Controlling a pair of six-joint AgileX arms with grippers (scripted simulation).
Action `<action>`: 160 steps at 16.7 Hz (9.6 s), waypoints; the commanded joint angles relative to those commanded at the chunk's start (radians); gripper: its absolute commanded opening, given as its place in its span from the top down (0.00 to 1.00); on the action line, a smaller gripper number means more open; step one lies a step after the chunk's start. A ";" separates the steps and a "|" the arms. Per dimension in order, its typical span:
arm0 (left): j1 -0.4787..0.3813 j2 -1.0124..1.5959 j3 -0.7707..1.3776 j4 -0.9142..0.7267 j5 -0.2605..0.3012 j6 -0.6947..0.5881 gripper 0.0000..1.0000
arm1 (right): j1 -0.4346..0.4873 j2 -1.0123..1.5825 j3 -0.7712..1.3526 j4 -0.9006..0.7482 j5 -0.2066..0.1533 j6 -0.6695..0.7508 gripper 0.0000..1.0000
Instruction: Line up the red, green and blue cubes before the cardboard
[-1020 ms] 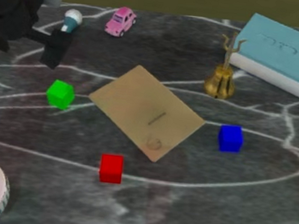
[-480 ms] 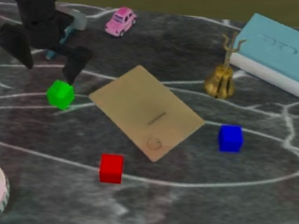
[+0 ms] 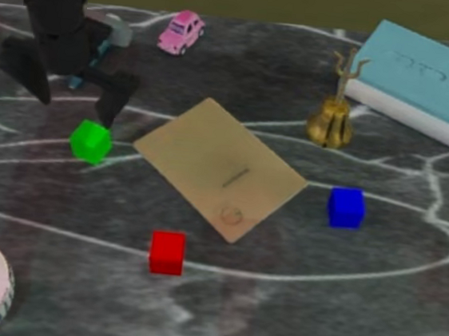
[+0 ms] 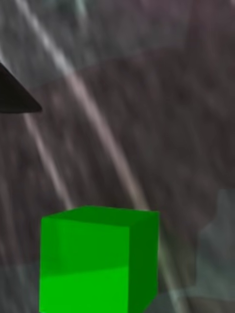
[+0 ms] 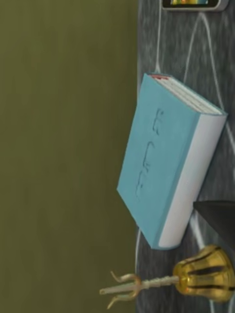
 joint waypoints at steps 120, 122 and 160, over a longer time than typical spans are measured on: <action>-0.592 -0.208 -0.252 0.058 -0.014 -0.984 0.00 | 0.003 0.009 0.009 -0.006 -0.001 0.002 0.00; -0.569 -0.258 -0.295 0.091 -0.017 -0.972 0.00 | 0.018 0.057 0.057 -0.037 -0.003 0.013 0.00; 0.204 -2.343 -1.963 1.192 -0.004 -0.198 0.00 | 0.406 2.249 1.639 -0.953 0.004 0.369 0.00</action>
